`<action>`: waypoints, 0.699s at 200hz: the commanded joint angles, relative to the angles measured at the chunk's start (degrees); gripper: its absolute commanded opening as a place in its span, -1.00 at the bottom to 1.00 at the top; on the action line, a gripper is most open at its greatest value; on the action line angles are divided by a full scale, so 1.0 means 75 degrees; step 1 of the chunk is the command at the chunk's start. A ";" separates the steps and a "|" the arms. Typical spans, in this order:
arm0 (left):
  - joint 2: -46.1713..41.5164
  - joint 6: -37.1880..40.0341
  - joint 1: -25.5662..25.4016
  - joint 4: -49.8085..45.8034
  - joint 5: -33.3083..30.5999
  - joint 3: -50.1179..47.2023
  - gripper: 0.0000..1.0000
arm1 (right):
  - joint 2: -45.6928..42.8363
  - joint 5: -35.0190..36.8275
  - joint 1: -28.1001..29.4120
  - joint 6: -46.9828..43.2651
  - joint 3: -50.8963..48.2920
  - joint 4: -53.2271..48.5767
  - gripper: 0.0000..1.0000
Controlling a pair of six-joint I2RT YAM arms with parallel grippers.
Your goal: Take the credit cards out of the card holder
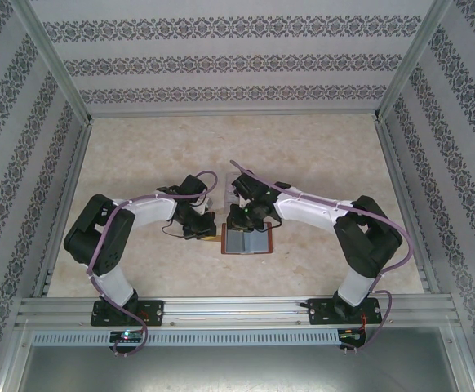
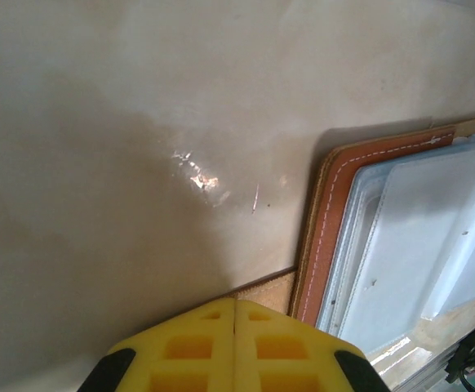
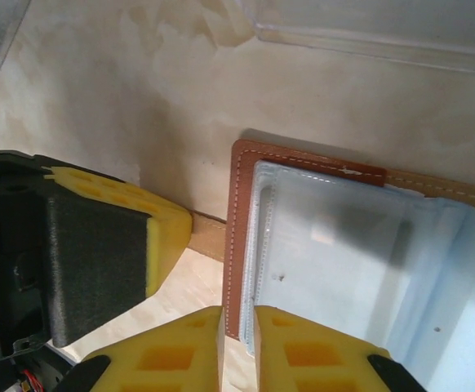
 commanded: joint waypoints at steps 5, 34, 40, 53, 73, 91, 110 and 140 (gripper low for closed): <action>-0.0030 0.0101 -0.0036 -0.0078 -0.0094 -0.0215 -0.92 | 0.0002 0.0017 0.0114 0.0216 -0.0094 0.0148 -0.63; -0.0078 0.0043 -0.0065 -0.0007 -0.0099 -0.0325 -0.91 | 0.0024 0.0028 0.0168 0.0251 -0.0143 0.0139 -0.62; -0.0078 0.0042 -0.0071 0.0005 -0.0110 -0.0328 -0.91 | 0.0030 0.0039 0.0179 0.0252 -0.0156 0.0139 -0.61; -0.0067 0.0027 -0.0094 0.0037 -0.0136 -0.0362 -0.91 | 0.0054 0.0040 0.0191 0.0277 -0.0170 0.0142 -0.60; -0.0056 -0.0005 -0.0108 0.0084 -0.0135 -0.0393 -0.91 | 0.0093 0.0044 0.0212 0.0304 -0.0178 0.0139 -0.59; -0.0055 -0.0022 -0.0117 0.0110 -0.0129 -0.0396 -0.92 | 0.0089 0.0074 0.0234 0.0328 -0.0176 0.0139 -0.59; -0.0043 -0.0019 -0.0136 0.0122 -0.0119 -0.0400 -0.92 | 0.0080 0.0121 0.0270 0.0357 -0.0171 0.0116 -0.56; -0.0020 -0.0017 -0.0130 0.0134 -0.0104 -0.0391 -0.92 | 0.0176 0.0088 0.0322 0.0426 -0.0155 0.0133 -0.53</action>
